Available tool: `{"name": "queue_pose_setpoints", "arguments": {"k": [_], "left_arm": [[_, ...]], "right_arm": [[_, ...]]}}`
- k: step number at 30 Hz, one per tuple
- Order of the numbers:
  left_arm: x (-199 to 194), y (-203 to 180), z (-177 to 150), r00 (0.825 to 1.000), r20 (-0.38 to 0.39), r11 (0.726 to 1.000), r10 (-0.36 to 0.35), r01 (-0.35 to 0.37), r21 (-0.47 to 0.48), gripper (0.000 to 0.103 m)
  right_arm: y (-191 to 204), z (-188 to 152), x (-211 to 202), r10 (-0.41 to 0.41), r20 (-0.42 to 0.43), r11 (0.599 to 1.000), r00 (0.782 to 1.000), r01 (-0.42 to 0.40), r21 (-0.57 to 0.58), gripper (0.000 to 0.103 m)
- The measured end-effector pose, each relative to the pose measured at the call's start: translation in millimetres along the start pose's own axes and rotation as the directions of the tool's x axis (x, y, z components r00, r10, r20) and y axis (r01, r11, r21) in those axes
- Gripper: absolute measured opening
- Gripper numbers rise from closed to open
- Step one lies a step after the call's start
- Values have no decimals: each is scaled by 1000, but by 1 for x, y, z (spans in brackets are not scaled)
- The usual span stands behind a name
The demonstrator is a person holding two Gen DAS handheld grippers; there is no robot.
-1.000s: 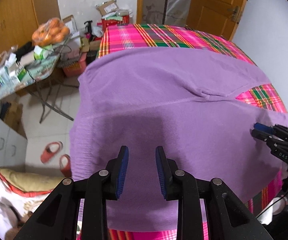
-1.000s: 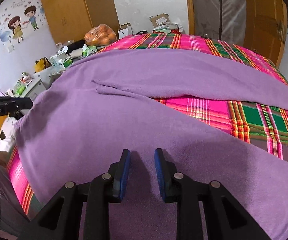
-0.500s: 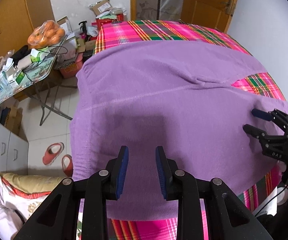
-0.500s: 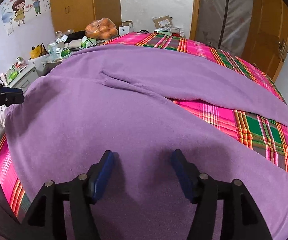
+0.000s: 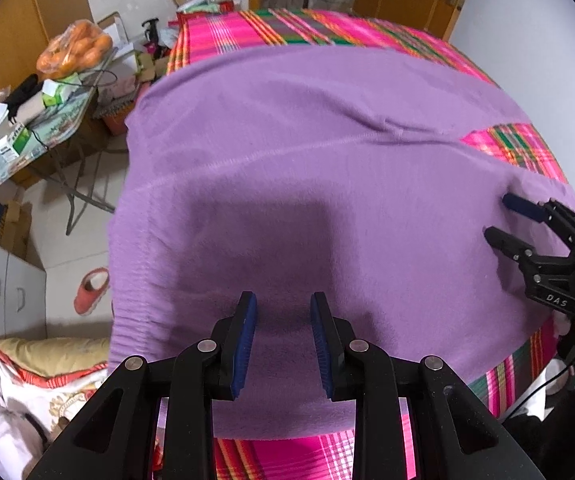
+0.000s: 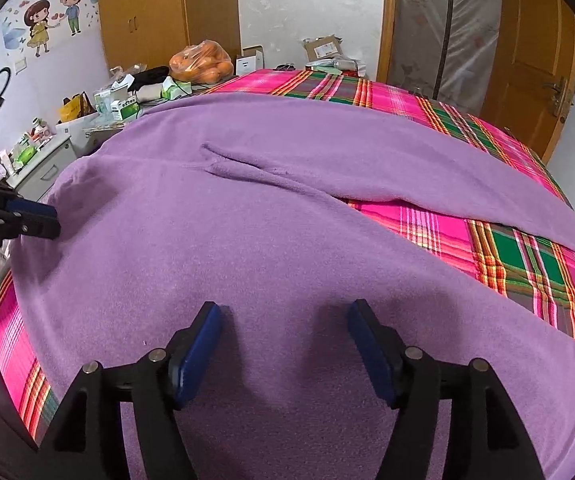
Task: Fold clothes
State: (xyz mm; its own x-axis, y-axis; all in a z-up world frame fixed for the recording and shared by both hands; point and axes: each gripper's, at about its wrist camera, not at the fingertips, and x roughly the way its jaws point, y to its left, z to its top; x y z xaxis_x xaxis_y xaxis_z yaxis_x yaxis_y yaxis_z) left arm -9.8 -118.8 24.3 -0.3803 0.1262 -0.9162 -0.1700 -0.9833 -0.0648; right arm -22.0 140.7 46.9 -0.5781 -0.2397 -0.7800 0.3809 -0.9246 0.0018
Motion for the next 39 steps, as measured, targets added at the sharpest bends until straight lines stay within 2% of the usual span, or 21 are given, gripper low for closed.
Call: {"name": "queue_pose_setpoints", "arguments": {"k": [4, 20, 24, 39], "left_arm": [[10, -3, 2, 999, -39, 1000, 15, -15, 9, 29], [13, -17, 4, 997, -23, 997, 72, -71, 33, 34], [14, -19, 2, 996, -9, 996, 90, -89, 30, 41], [13, -10, 2, 998, -6, 998, 67, -66, 23, 42]], "right_arm": [[0, 0, 0, 0, 0, 1000, 1000, 0, -3, 69], [0, 0, 0, 6, 0, 1000, 1000, -6, -5, 71], [1, 0, 0, 7, 1, 1000, 1000, -7, -4, 71], [2, 0, 1, 3, 1, 1000, 1000, -3, -8, 72]]}}
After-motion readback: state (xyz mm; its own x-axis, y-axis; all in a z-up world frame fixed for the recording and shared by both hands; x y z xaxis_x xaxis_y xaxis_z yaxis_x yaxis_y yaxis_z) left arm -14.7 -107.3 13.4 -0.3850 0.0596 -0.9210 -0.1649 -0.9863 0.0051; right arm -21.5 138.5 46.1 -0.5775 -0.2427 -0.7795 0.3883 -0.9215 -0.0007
